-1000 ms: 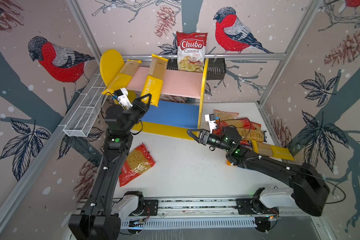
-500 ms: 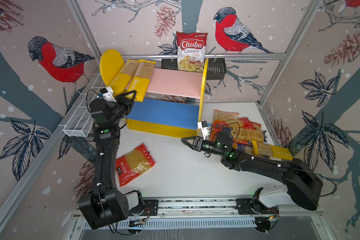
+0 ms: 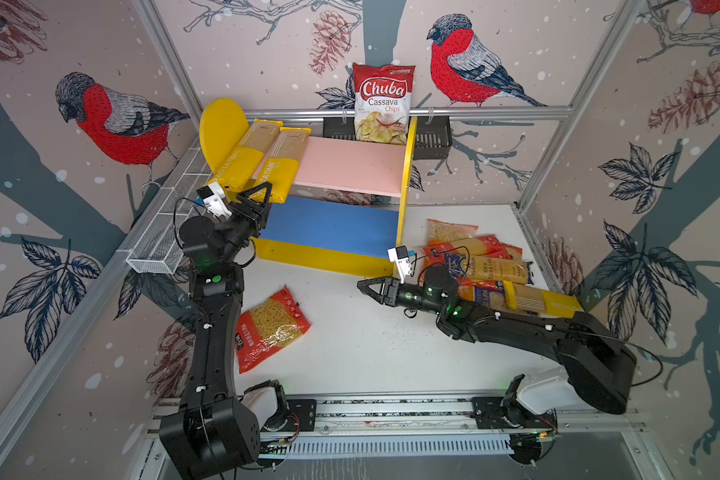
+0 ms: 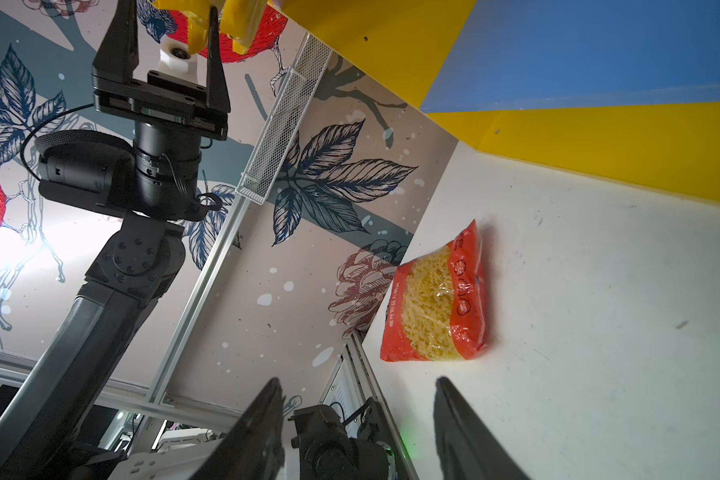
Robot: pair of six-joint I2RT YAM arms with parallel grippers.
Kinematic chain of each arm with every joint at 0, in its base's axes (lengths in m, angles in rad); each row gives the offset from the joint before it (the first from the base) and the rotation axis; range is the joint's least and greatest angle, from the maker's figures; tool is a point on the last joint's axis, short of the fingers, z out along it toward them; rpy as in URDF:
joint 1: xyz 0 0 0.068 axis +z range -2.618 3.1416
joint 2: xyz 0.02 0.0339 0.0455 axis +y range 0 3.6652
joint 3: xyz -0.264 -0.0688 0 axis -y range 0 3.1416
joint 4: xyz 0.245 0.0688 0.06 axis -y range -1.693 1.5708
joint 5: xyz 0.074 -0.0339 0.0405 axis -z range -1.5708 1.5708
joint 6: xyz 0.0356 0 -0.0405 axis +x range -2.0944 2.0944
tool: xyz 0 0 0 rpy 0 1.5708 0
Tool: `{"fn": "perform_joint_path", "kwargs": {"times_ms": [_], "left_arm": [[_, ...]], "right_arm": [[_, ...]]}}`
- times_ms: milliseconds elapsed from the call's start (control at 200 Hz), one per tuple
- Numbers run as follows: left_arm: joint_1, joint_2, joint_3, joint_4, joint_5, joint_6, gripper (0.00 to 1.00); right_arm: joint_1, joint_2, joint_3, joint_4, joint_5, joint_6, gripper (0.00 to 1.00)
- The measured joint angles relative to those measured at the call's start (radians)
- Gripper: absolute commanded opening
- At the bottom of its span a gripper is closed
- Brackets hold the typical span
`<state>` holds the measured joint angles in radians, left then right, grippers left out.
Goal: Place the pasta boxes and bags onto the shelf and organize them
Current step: 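Lay the pack beside the first on the pink shelf with left gripper while right withdraws, then open the left gripper to release the pack on the pink shelf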
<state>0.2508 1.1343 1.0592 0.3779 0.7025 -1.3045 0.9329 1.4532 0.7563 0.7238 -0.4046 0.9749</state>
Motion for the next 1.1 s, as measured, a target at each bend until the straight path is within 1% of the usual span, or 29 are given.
{"fn": "perform_joint_path", "kwargs": {"times_ms": [35,125,445,580,911,1096], "left_arm": [[-0.005,0.007,0.0,0.003,-0.001,0.0,0.4],[-0.006,0.03,0.003,0.006,-0.008,-0.003,0.32],[0.009,0.092,0.045,0.009,-0.025,0.002,0.15],[0.01,0.108,0.047,0.035,-0.028,-0.005,0.12],[0.01,0.114,0.061,0.029,-0.034,-0.007,0.13],[0.01,0.132,0.076,0.029,-0.058,-0.006,0.08]], "right_arm": [[0.002,0.0,0.003,0.0,0.0,0.0,0.58],[0.007,0.0,0.006,0.0,0.001,0.0,0.58],[0.009,-0.04,-0.028,-0.025,0.022,0.0,0.58],[0.009,-0.044,-0.032,-0.026,0.031,-0.001,0.58],[0.009,-0.037,-0.025,-0.027,0.031,-0.004,0.58],[0.009,-0.042,-0.035,-0.026,0.032,-0.004,0.58]]}}
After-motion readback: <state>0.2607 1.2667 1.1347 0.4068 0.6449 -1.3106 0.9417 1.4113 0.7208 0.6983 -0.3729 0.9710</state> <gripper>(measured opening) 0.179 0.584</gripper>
